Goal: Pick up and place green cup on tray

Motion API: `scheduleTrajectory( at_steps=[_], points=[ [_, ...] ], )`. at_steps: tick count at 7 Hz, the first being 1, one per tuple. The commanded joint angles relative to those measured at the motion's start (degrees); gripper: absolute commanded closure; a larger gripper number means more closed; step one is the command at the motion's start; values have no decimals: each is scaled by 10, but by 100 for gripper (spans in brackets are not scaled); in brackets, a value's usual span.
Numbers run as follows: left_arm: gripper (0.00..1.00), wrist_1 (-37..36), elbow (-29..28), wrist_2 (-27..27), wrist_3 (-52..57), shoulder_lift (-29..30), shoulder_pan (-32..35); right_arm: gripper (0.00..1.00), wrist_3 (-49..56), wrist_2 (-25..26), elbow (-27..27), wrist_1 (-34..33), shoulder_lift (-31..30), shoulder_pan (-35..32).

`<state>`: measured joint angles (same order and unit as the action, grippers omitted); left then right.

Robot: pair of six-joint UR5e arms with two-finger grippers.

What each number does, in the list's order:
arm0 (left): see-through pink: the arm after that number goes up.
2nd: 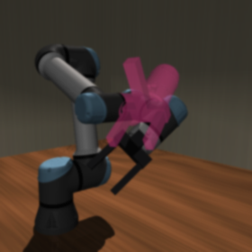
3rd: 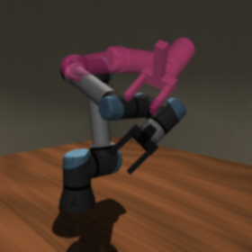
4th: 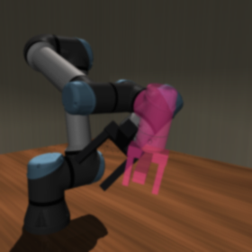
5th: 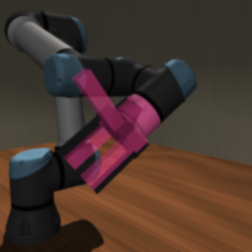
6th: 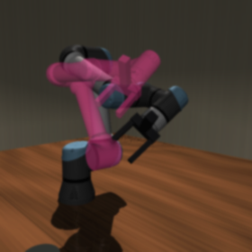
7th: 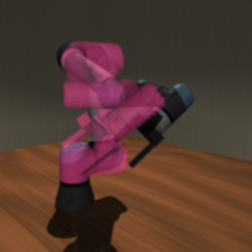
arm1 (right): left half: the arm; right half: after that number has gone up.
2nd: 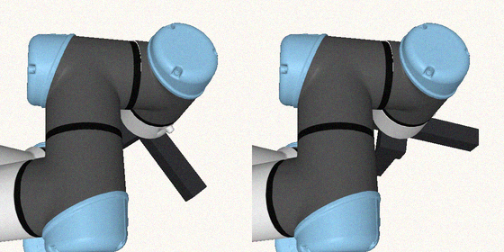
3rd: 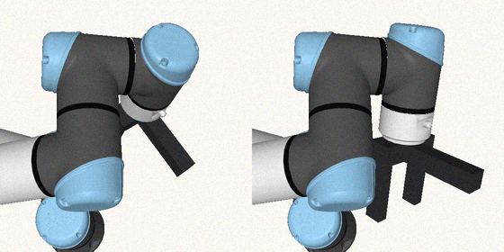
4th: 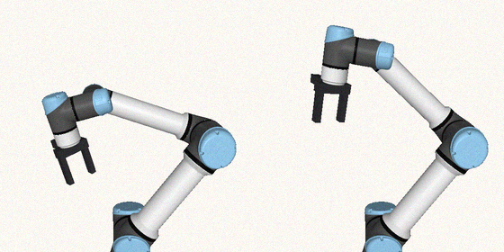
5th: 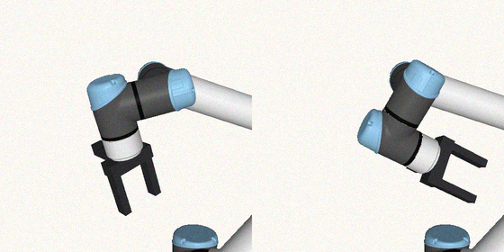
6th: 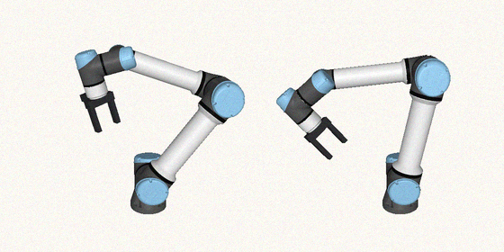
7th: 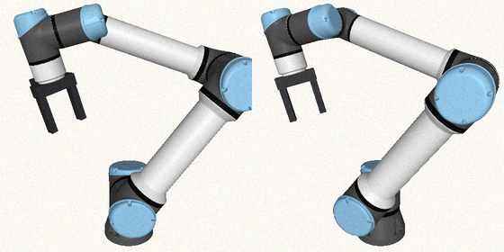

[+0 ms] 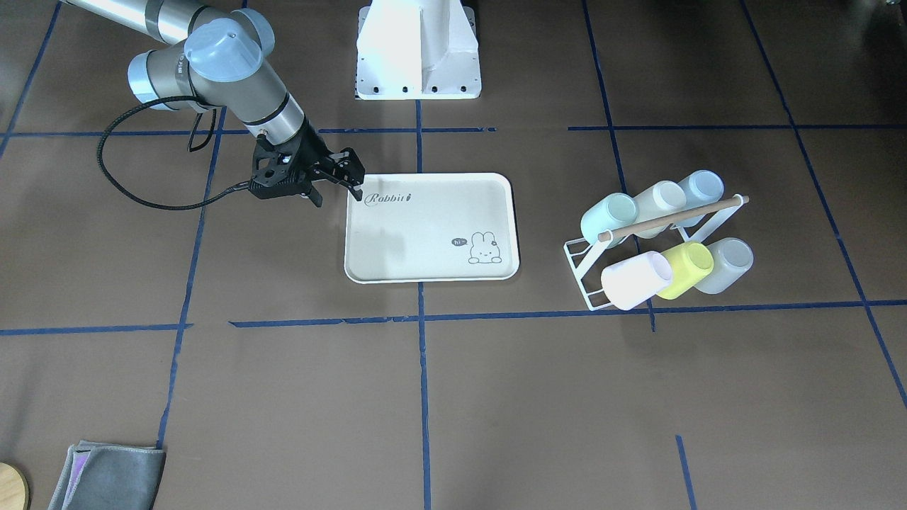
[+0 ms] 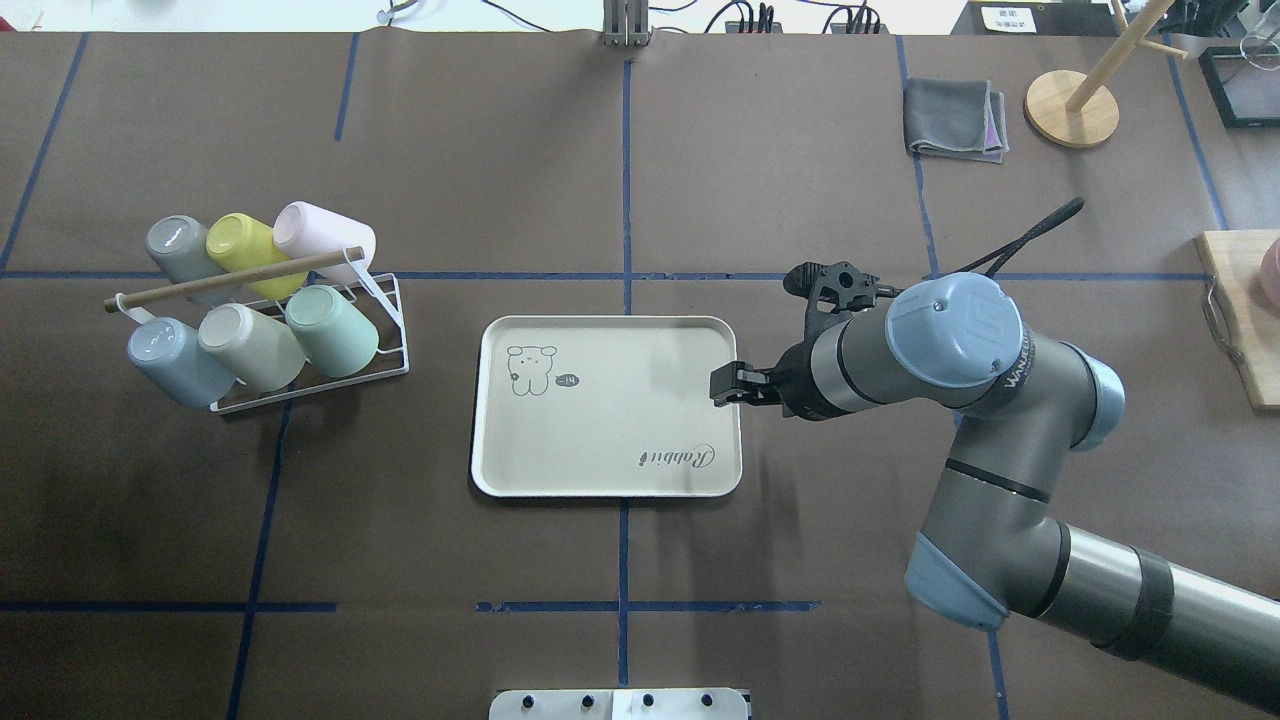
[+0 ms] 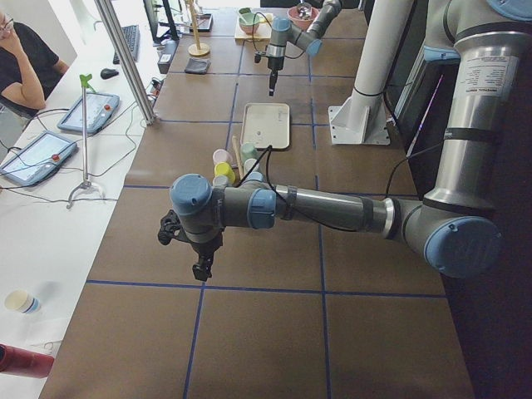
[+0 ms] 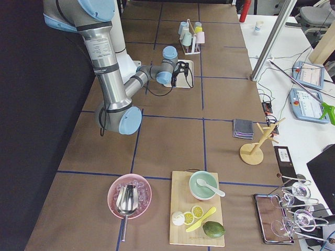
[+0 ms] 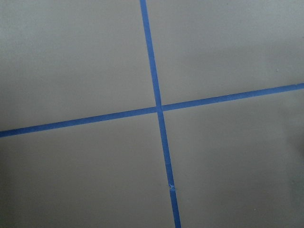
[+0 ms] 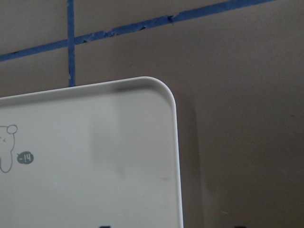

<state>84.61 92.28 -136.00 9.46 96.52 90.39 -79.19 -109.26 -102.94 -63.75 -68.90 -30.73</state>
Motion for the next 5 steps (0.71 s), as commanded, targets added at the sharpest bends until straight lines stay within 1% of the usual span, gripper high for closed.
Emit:
scheduleTrajectory(
  at_steps=[1, 2, 3, 4, 5],
  points=[
    [0, 0, 21, -1, 1, 39, -1, 0, 0, -9, -59, -98, 0, -25],
    [0, -1, 25, 4, 0, 60, -11, 0, 5, -16, -88, -164, 4, -40],
    [0, -1, 40, 8, 1, 78, -26, 0, 17, -30, -104, -210, 4, -67],
    [0, -1, 72, 40, 1, 83, -35, 0, 54, -56, -110, -239, 3, -105],
    [0, -7, 128, 101, 0, 94, -61, 0, 92, -86, -115, -261, 1, -143]
  ],
)
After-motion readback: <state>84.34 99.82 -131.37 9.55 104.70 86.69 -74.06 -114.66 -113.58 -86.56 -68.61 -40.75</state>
